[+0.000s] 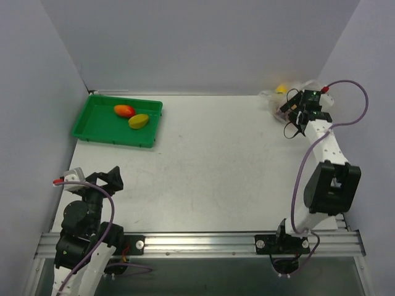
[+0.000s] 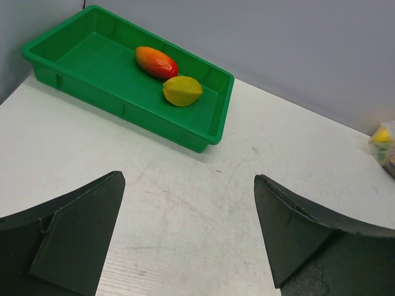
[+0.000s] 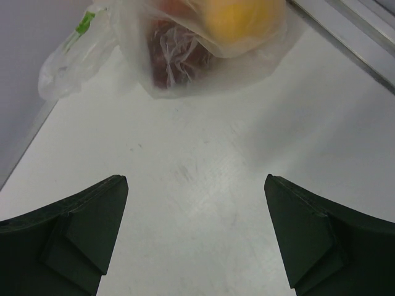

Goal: Untie the knot of the plastic bag and take out the fruit

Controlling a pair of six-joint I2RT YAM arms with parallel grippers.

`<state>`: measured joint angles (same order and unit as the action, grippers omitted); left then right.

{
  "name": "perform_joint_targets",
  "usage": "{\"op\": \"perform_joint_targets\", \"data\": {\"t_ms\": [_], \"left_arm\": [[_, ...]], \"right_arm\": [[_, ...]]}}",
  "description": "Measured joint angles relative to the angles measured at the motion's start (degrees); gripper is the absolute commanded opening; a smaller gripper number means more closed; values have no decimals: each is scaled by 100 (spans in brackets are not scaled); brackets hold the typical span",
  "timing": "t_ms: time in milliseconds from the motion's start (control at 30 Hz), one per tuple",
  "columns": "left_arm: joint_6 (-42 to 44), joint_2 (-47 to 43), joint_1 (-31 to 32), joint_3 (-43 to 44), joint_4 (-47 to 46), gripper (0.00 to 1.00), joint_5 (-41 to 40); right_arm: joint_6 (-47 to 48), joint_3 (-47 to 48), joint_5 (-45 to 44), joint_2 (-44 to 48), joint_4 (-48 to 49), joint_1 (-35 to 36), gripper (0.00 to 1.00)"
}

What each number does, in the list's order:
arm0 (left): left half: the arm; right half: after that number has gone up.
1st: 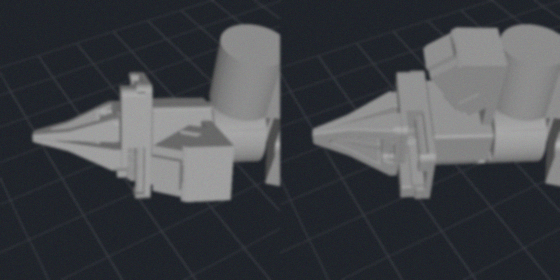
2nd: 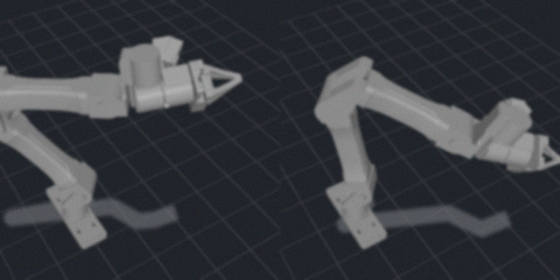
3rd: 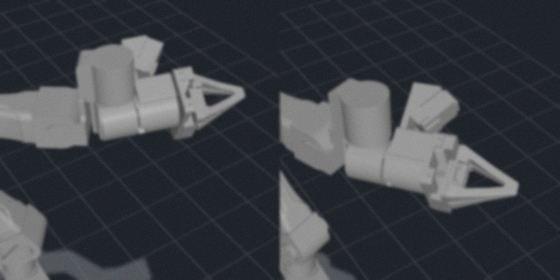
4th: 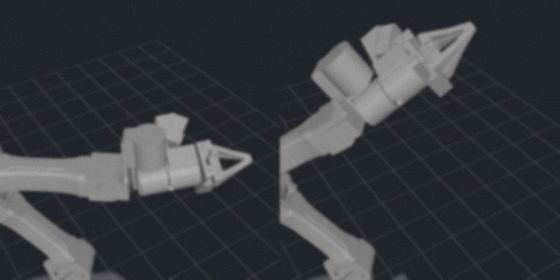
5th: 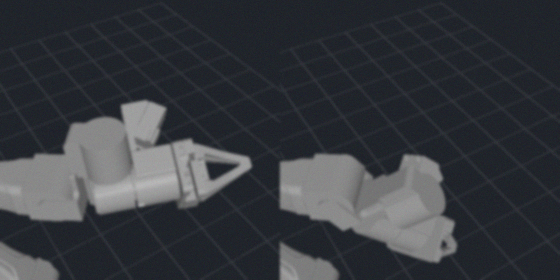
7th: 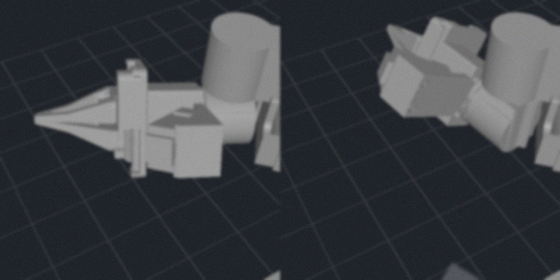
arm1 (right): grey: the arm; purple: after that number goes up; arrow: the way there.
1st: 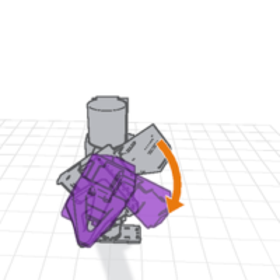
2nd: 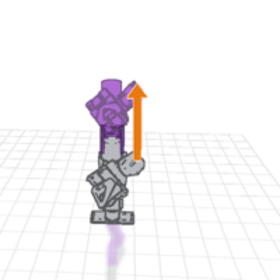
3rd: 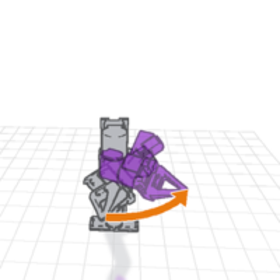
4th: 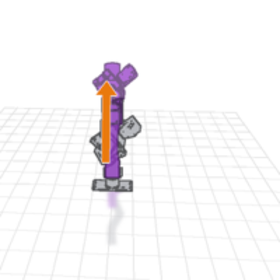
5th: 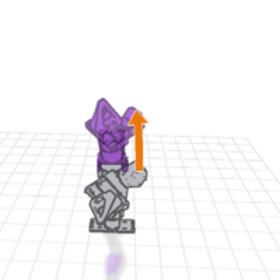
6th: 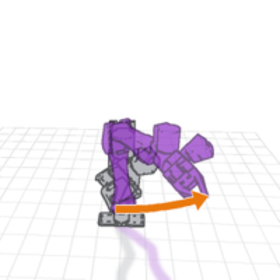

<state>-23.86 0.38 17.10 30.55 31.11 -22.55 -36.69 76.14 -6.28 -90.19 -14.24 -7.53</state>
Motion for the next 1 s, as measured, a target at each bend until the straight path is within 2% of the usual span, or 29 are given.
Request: {"op": "perform_joint_targets", "data": {"t_ms": [233, 433, 500, 533, 600, 633, 700, 733, 767, 833, 1000], "left_arm": [[4, 0, 0, -9, 13, 97, -94], [2, 0, -162, -9, 44, 97, -181], [2, 0, -195, -9, 44, 97, -190], [2, 0, -201, -9, 44, 97, -195], [2, 2, -223, -9, 44, 97, -197], [2, 7, -232, -9, 44, 97, -203], [2, 9, -249, -9, 44, 97, -210], [2, 9, -260, -9, 44, 97, -212], [2, 9, -267, -9, 42, 97, -214], [2, 9, -269, -9, 42, 97, -212], [4, 9, -271, -9, 42, 97, -210]], "right_arm": [[-804, 531, 254, -1746, 1392, -264, 100], [-1290, 540, 275, -2647, 2361, -339, 100], [-1392, 540, 267, -2830, 2634, -343, 91], [-1432, 540, 267, -2905, 2745, -345, 76], [-1484, 542, 271, -3027, 2924, -369, 58], [-1521, 542, 271, -3058, 3008, -372, 43], [-1565, 540, 282, -3088, 3119, -374, 28], [-1591, 531, 284, -3088, 3187, -374, 15], [-1593, 501, 297, -3088, 3289, -376, 8], [-1633, 378, 365, -3080, 3510, -376, 0], [-1705, -367, 686, -2789, 3757, -356, 0]]}}
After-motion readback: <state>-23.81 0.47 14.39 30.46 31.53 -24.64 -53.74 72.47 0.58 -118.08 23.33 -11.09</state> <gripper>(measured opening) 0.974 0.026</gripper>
